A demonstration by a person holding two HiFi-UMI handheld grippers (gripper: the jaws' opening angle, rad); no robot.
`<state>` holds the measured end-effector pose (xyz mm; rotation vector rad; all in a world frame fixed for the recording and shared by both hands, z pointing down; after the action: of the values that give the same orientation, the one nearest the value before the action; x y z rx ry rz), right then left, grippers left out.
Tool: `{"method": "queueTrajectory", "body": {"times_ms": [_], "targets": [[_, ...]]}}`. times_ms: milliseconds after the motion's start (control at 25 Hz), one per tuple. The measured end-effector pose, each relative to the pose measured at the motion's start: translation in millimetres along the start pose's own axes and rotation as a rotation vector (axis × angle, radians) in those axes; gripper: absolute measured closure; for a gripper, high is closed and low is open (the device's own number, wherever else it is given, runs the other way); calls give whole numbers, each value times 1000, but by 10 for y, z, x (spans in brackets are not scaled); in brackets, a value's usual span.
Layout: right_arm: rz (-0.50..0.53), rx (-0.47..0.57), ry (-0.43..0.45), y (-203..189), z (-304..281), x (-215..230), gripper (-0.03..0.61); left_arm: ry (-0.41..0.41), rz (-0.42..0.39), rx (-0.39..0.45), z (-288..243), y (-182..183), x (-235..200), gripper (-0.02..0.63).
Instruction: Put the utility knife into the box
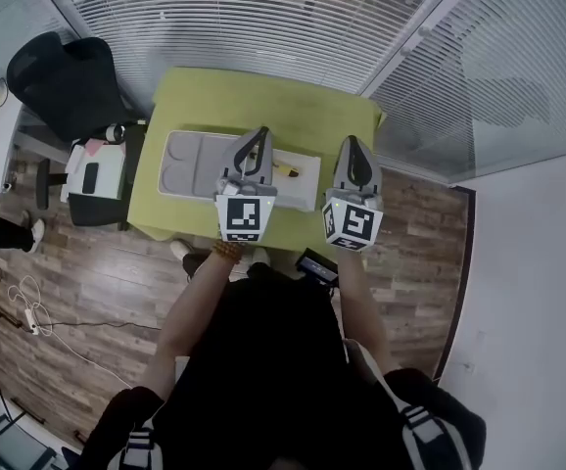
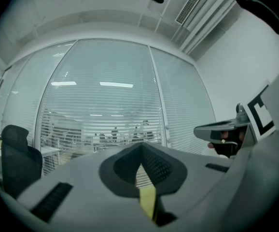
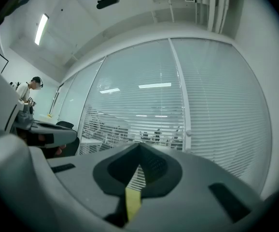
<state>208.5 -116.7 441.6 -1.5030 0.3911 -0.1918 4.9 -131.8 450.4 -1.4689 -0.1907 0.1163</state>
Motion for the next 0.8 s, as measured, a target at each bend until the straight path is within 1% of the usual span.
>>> {"method": "queueTrajectory", "body": {"times_ms": [320, 440, 800], "targets": [[5, -10, -3, -35, 7, 4, 578, -34, 4, 2, -11, 26, 34, 604], [1, -18, 13, -63, -14, -16, 578, -34, 21, -8, -8, 12, 20, 604], [2, -23, 31, -85, -69, -8, 579, -38, 24, -18, -25, -5, 16, 604]]}}
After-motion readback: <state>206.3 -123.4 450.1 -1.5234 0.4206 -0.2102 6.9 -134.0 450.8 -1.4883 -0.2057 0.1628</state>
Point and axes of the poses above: the fingertips, and each gripper's own axes: z backward along the fingers, x to its right, y out of its top, the point moved 8 cm from there along z, backward along the fingers, and after that the axes turned 13 degrees about y, right-handed, at the moved point
